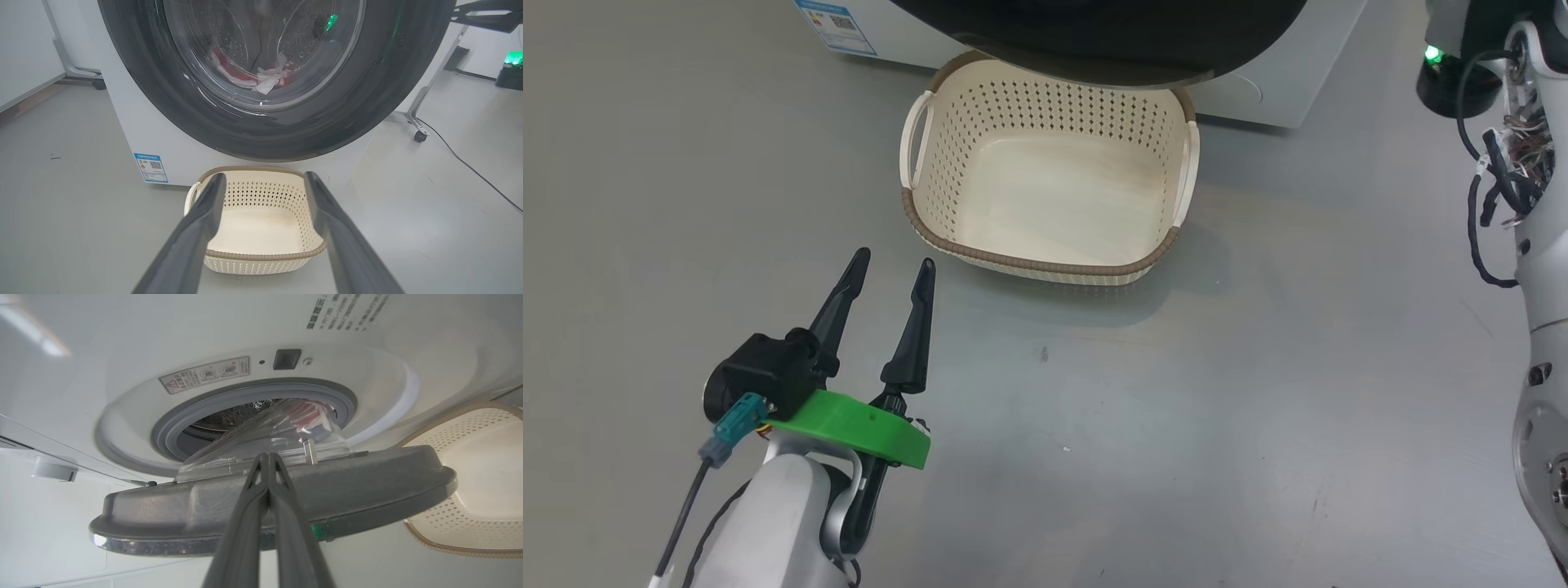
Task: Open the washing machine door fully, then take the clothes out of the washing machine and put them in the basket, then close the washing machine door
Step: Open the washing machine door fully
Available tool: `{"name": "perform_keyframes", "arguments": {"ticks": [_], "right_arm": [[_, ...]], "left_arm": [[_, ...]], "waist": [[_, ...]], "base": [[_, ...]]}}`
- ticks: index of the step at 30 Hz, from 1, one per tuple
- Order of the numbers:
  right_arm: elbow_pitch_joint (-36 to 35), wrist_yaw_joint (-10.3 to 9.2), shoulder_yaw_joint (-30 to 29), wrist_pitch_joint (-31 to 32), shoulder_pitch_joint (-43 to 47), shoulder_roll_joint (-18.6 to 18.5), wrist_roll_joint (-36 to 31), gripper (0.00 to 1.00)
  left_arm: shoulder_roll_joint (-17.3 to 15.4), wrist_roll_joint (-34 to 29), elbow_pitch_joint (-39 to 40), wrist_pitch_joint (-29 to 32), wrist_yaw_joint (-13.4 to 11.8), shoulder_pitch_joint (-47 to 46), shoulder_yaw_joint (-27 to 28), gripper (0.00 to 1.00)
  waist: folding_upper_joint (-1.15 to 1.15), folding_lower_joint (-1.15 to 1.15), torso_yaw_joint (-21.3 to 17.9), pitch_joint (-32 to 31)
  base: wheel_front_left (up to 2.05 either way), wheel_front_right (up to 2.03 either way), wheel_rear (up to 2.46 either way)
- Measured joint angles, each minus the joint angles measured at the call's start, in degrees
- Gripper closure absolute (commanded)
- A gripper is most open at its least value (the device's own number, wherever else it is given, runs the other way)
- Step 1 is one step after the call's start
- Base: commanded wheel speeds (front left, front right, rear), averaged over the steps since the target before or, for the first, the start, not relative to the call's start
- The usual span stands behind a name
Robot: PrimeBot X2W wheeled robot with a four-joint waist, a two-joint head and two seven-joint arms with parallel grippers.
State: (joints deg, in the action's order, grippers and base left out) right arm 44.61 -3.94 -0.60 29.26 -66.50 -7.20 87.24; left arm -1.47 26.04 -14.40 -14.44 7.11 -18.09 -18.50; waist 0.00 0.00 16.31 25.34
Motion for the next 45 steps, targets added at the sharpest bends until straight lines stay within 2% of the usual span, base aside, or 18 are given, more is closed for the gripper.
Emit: {"name": "perform_keyframes", "arguments": {"ticks": [5,6,7,10,12,17,24,28,29,37,39,40,41,42,45], "right_arm": [[-1.0,3.91,3.5,-3.1,1.8,-3.1,-6.1,1.0],[-1.7,5.88,5.5,-4.8,2.7,-4.1,-9.1,1.0],[-1.7,5.88,5.5,-4.8,2.7,-4.1,-9.1,1.0],[-2.9,8.78,9.3,-7.1,4.2,-5.8,-14.8,1.0],[-3.5,9.74,11.3,-8.7,5.7,-6.5,-17.8,1.0],[-5.1,10.14,15.9,-13.0,9.7,-7.7,-24.8,1.0],[-7.5,10.37,18.4,-18.9,16.0,-7.6,-28.5,1.0],[-10.1,10.44,21.7,-23.4,19.5,-9.0,-34.1,1.0],[-11.4,10.44,23.4,-26.0,20.9,-10.2,-37.5,1.0],[-15.1,10.28,25.2,-35.0,29.1,-10.5,-42.7,1.0],[-15.9,9.53,25.8,-36.9,31.3,-10.3,-44.2,1.0],[-16.3,9.05,25.9,-38.1,32.2,-10.3,-45.0,0.86],[-16.7,8.58,26.0,-39.2,33.0,-10.2,-45.5,0.5],[-17.0,8.11,26.1,-40.2,33.7,-10.1,-46.0,0.0],[-18.0,6.99,26.1,-42.7,36.1,-9.8,-46.7,0.0]], "left_arm": [[0.0,0.0,-0.1,0.0,0.0,0.6,0.9,0.0],[0.0,0.0,-0.2,0.0,0.0,1.1,1.5,0.0],[0.0,0.0,-0.2,0.0,0.0,1.1,1.5,0.0],[0.0,-0.5,-0.3,0.0,0.0,2.0,2.2,0.0],[0.0,-0.6,-0.5,0.0,0.0,2.5,2.8,0.0],[-0.1,-0.9,-0.6,0.0,0.0,3.7,4.4,0.0],[-0.1,-2.1,-0.8,0.0,0.0,5.5,6.8,0.0],[-0.1,-2.5,-0.9,0.0,0.0,6.5,7.9,0.0],[-0.1,-2.5,-0.8,0.0,0.0,6.8,8.6,0.0],[-0.1,-2.5,0.2,0.0,0.0,8.2,10.2,0.0],[-0.2,-2.8,0.6,0.0,0.0,8.3,10.7,0.0],[-0.2,-2.9,0.7,0.0,0.0,8.4,11.0,0.0],[-0.2,-2.9,0.9,0.0,0.0,8.5,11.1,0.0],[-0.2,-2.9,1.1,0.0,0.0,8.6,11.2,0.0],[-0.2,-3.0,1.5,0.0,0.0,9.0,11.3,0.0]], "waist": [[0.0,0.0,-0.5,-1.6],[0.0,0.0,-0.8,-2.3],[0.0,0.0,-0.8,-2.3],[0.0,0.0,-1.3,-3.4],[0.0,0.0,-1.8,-4.2],[0.0,0.0,-3.1,-6.2],[0.0,0.0,-5.1,-9.0],[0.0,0.0,-6.2,-10.5],[0.0,0.0,-6.7,-11.2],[0.0,0.0,-8.5,-13.3],[0.0,0.0,-8.9,-13.7],[0.0,0.0,-9.0,-13.8],[0.0,0.0,-9.2,-14.0],[0.0,0.0,-9.4,-14.1],[0.0,0.0,-9.9,-14.5]], "base": [[0.0,0.0,0.0],[0.0,0.0,0.0],[0.0,0.0,0.0],[0.0,0.0,0.0],[0.0,0.0,0.0],[0.0,0.0,0.0],[0.0,0.0,0.0],[0.0,0.0,0.0],[0.0,0.0,0.0],[0.0,0.0,0.0],[0.0,0.0,0.0],[0.0,0.0,0.0],[0.0,0.0,0.0],[0.0,0.0,0.0],[0.0,0.0,0.0]]}}
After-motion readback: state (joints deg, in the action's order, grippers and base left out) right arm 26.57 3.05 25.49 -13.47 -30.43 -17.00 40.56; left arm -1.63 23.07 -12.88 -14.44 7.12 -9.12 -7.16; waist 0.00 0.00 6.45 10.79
